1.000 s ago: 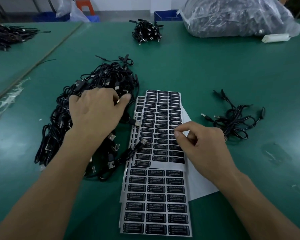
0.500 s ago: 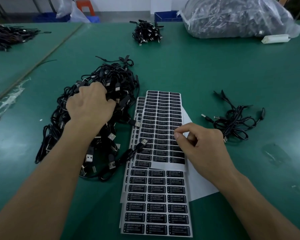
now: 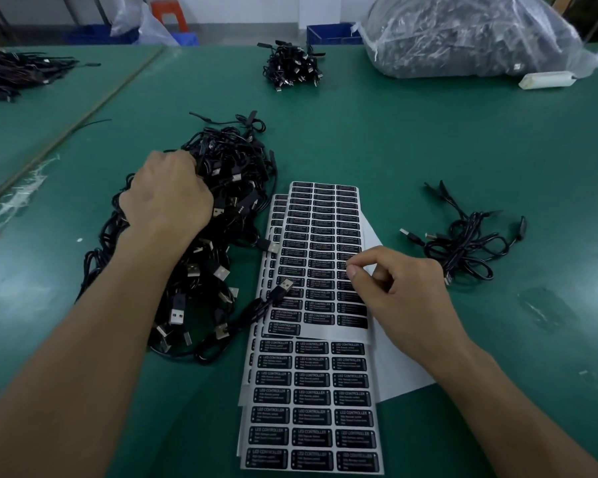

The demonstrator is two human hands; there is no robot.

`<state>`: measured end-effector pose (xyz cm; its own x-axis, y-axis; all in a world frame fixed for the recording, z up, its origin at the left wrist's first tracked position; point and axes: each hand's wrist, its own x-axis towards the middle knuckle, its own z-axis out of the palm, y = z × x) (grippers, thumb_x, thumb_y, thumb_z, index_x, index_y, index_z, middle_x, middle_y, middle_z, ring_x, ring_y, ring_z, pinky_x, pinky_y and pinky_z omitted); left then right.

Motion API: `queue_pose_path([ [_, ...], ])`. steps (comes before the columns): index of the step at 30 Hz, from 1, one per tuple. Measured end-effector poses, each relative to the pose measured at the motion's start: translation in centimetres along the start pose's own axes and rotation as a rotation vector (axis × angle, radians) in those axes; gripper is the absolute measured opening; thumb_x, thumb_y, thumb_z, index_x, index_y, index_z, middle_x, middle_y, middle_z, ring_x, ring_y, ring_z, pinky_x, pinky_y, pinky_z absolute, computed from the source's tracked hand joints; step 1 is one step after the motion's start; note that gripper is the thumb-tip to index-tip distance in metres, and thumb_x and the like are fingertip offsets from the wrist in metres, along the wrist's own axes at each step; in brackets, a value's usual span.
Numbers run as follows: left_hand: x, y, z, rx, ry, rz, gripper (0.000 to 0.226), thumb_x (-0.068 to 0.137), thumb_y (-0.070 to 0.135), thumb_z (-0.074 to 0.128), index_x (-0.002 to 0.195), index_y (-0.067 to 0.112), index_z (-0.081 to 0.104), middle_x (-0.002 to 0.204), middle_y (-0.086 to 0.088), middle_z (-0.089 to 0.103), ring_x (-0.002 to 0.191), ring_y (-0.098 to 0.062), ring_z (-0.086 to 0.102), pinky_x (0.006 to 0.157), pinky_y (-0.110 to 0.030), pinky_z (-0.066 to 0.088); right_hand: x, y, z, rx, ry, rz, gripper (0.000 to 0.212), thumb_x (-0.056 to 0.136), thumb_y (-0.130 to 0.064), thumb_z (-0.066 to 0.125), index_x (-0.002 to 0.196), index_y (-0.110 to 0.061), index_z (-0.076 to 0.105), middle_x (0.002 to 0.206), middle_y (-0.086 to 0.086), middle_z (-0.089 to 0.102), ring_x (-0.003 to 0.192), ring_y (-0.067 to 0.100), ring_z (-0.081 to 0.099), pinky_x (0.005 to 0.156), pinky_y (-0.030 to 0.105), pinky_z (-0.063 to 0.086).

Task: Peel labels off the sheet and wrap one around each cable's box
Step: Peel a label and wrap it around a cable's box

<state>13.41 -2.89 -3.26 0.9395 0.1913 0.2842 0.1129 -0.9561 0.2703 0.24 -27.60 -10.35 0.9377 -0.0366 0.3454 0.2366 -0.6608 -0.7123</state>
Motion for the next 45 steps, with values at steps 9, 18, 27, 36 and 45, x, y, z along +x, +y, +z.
queue_pose_path([
  [9,0.5,-0.7,0.6,0.065,-0.065,-0.011,0.032,0.101,0.036,0.056,0.088,0.009,0.067,0.081,-0.014,0.059,0.073,-0.033,0.051,0.069,-0.043,0.039,0.0,0.1,0.1,0.019,-0.001,0.012,0.009,0.095,-0.019,0.066,0.091,-0.024,0.072,0.048,-0.016,0.05,0.041,0.009,0.04,0.047,0.014,0.03],
  [18,-2.0,-0.1,0.0,-0.136,0.21,0.171,0.024,0.099,0.032,0.051,0.096,0.011,0.062,0.091,-0.003,0.058,0.097,-0.036,0.056,0.081,-0.048,0.043,0.0,0.0,0.2,0.003,0.003,0.009,0.009,0.095,-0.019,0.067,0.09,-0.025,0.071,0.05,-0.014,0.052,0.041,0.01,0.041,0.048,0.019,0.033],
  [27,-3.3,-0.7,-0.1,-0.68,0.36,0.013,0.03,0.096,0.047,0.062,0.094,0.018,0.057,0.078,0.02,0.052,0.069,0.016,0.053,0.062,-0.004,0.036,0.1,0.2,0.3,0.007,0.012,0.001,0.009,0.095,-0.019,0.067,0.089,-0.024,0.071,0.05,-0.013,0.052,0.041,0.009,0.039,0.046,0.015,0.032],
  [36,-5.3,1.7,-2.1,-1.055,0.382,0.378,0.012,0.102,0.031,0.056,0.091,0.033,0.051,0.077,0.011,0.064,0.066,-0.003,0.065,0.06,-0.02,0.051,0.1,0.3,0.2,-0.045,0.047,-0.041,0.006,0.093,-0.018,0.069,0.091,-0.022,0.072,0.046,-0.009,0.046,0.043,0.013,0.043,0.046,0.024,0.037],
  [45,-8.1,3.0,-1.2,-1.472,-0.458,0.361,0.013,0.091,0.03,0.063,0.08,0.023,0.068,0.072,-0.001,0.071,0.062,-0.016,0.068,0.062,-0.029,0.06,0.4,-0.1,-0.1,0.029,0.098,-0.006,0.075,0.085,-0.055,0.064,0.15,-0.047,0.027,0.082,-0.015,0.059,0.063,0.009,0.054,0.059,0.022,0.046],
])
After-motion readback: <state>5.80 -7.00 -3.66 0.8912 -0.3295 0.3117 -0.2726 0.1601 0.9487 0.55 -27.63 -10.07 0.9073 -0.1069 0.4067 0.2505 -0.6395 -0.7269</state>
